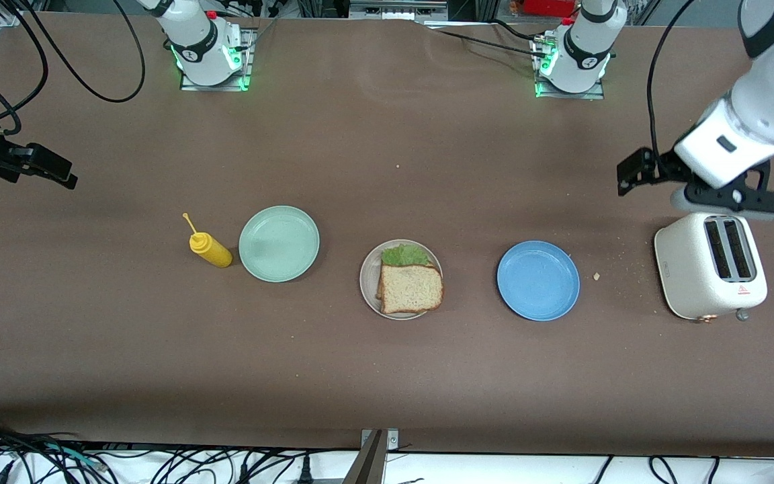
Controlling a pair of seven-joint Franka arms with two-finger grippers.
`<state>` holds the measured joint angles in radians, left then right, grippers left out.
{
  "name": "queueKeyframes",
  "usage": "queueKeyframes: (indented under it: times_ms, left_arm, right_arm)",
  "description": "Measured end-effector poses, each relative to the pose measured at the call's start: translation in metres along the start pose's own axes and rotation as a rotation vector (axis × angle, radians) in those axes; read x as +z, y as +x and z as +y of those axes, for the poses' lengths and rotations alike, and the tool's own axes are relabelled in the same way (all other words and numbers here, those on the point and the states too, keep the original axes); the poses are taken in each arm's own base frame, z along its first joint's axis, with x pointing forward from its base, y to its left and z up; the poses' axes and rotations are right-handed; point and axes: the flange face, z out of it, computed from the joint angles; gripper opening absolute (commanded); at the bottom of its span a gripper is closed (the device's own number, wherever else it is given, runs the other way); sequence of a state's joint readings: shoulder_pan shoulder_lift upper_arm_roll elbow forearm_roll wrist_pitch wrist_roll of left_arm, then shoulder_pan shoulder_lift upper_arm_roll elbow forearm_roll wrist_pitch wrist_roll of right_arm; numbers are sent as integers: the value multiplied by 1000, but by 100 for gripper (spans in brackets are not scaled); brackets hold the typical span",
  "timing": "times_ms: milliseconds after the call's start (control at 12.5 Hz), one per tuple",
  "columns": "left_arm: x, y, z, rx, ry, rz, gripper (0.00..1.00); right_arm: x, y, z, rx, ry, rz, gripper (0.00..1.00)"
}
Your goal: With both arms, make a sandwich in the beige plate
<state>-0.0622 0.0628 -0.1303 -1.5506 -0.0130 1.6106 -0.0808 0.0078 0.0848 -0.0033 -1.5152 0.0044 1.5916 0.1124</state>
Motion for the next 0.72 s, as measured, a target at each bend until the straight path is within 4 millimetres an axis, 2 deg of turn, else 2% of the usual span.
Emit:
queueKeyframes:
  times_ms: [160,240,480,719]
  left_arm:
    - [-6,-27,25,35,10,21,100]
    - [-3,-34,26,36,13,21,100]
    - [16,-33,7,3,16,-7,100]
    - [18,-30,-6,-20,15,-11,100]
  right_arm:
    - [0,0,0,0,0,0,100]
    - [0,0,0,0,0,0,100]
    - [0,0,0,0,0,0,100]
    - [0,0,0,0,0,-1,100]
